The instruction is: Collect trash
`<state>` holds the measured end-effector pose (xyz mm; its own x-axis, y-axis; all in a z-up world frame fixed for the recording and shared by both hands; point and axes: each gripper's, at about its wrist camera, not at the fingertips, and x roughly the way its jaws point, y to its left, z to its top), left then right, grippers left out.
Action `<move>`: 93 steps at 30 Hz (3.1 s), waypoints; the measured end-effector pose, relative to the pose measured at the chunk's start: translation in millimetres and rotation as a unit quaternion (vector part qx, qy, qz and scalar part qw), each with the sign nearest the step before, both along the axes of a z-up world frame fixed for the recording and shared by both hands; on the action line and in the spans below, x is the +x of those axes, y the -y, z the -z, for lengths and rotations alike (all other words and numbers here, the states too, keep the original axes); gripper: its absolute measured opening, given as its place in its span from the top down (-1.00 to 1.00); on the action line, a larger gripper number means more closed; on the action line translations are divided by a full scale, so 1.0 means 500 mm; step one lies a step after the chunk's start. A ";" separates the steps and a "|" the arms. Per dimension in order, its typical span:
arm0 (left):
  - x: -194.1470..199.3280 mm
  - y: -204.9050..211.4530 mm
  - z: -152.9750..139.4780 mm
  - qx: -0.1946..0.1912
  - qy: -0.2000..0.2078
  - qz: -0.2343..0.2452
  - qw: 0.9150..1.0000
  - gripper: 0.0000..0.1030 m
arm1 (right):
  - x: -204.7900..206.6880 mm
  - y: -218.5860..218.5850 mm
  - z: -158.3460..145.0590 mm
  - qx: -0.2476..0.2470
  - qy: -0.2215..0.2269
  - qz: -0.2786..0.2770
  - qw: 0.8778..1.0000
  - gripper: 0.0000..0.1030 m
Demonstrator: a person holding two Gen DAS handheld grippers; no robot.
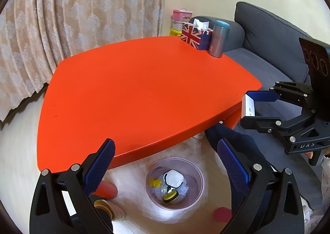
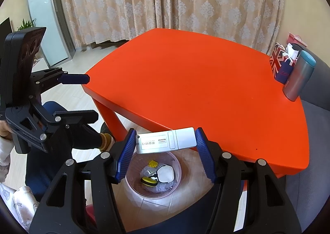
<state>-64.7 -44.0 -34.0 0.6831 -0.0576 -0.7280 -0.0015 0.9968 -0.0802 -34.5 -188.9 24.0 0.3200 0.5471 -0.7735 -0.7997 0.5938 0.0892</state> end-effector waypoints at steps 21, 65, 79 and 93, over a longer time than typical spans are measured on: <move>-0.020 -0.043 -0.009 -0.012 0.010 -0.034 0.999 -0.86 | -0.013 -0.056 0.023 -0.003 -0.016 -0.039 0.999 -0.14; 0.061 -0.079 -0.080 0.020 0.036 -0.050 0.998 -0.88 | 0.134 0.002 -0.078 0.014 0.045 0.104 0.993 -0.94; 0.108 -0.098 -0.124 0.020 0.054 -0.072 0.996 -0.88 | 0.184 0.003 -0.116 0.031 0.054 0.120 0.991 -0.94; 0.120 -0.093 -0.141 0.040 0.060 -0.092 0.993 -0.88 | 0.192 -0.002 -0.121 0.034 0.054 0.119 0.991 -0.94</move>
<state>-4.6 2.6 36.7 0.7591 0.1301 -0.6379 -0.1789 0.9838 -0.0123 61.3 -187.7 84.4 0.5246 0.4954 -0.6924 -0.6448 0.7623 0.0569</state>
